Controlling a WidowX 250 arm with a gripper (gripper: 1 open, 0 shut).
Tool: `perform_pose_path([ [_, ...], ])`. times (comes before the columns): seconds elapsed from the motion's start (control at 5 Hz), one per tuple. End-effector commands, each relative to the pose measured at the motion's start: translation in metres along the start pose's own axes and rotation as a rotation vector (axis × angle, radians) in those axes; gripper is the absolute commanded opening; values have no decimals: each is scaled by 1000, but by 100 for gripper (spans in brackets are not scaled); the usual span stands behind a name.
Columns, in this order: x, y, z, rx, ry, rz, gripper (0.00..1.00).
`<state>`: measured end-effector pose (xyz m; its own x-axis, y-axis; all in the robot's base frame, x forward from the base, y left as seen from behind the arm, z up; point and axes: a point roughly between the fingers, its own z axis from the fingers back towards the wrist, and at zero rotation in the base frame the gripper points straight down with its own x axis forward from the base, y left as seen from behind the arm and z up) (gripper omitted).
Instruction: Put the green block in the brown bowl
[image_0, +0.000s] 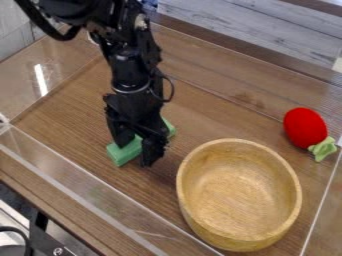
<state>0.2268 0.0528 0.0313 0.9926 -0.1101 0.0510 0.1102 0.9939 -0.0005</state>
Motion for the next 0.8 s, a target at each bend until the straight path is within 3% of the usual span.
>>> perform_pose_path([
  [0.0, 9, 28, 5, 14, -24, -33, 100],
  [0.2, 12, 46, 3, 9, -28, -63, 100],
  [0.4, 11, 52, -1, 8, -26, -22, 0],
  [0.6, 10, 56, -1, 4, -28, 22, 0],
])
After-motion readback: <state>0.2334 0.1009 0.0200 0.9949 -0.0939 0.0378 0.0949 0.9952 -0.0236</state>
